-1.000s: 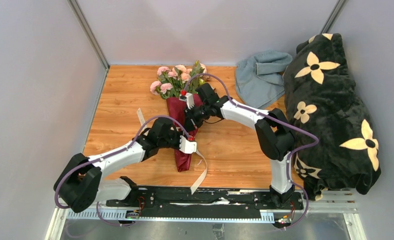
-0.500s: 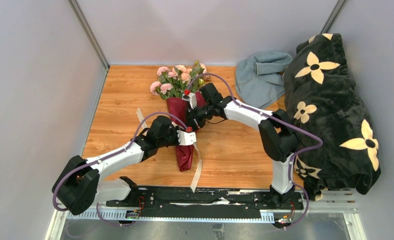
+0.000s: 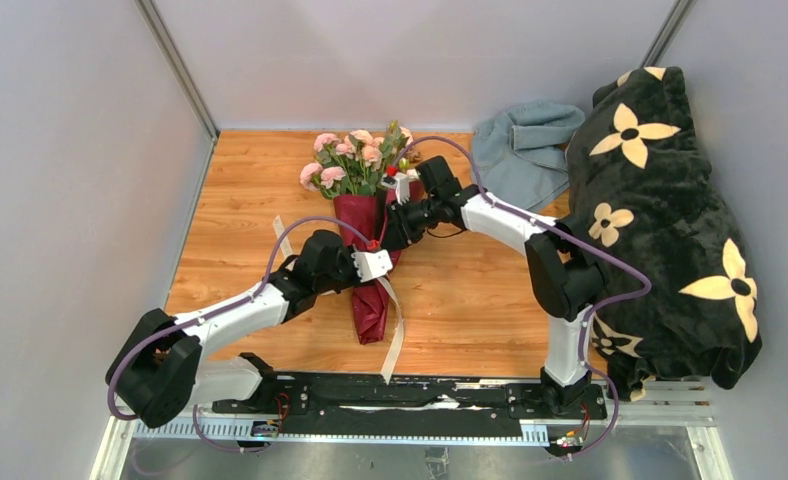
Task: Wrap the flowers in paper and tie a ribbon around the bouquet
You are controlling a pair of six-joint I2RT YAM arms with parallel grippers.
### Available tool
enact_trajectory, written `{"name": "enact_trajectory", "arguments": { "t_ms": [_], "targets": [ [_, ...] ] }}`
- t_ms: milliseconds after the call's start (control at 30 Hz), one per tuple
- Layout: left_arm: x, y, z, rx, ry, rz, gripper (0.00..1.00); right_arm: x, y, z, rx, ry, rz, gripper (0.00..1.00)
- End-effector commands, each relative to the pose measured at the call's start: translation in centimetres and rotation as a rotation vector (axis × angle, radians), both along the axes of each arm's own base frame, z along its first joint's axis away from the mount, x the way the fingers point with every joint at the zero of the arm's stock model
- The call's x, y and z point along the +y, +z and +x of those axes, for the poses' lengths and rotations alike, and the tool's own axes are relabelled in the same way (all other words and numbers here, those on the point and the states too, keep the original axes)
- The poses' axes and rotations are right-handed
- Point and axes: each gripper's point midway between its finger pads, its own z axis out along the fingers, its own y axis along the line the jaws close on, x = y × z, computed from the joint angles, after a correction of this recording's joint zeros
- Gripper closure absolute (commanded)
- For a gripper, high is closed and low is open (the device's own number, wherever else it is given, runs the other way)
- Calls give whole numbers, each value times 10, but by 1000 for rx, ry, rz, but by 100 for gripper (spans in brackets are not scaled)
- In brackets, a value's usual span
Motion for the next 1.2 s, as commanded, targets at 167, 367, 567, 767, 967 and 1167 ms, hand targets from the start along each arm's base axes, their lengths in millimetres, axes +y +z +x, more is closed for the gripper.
{"name": "enact_trajectory", "arguments": {
  "t_ms": [167,367,567,767,967,1167],
  "targets": [
    [-3,-3,-2,19,-2,-25,100,21,-24,18,-38,9,-59,85],
    [-3,-6,-5,27,-7,-26,100,28,-41,-6,1,113,-68,87],
    [-2,-10,-7,28,-13,-18,100,38,-43,-30,40,208,-19,88],
    [1,-12,-8,28,-12,-10,100,47,-35,-35,71,209,62,87],
    [0,-9,-6,16,-6,-19,100,52,-40,-33,110,183,87,83],
    [7,-2,4,49,99,-102,100,54,-35,-37,97,189,140,75]
  ]
}}
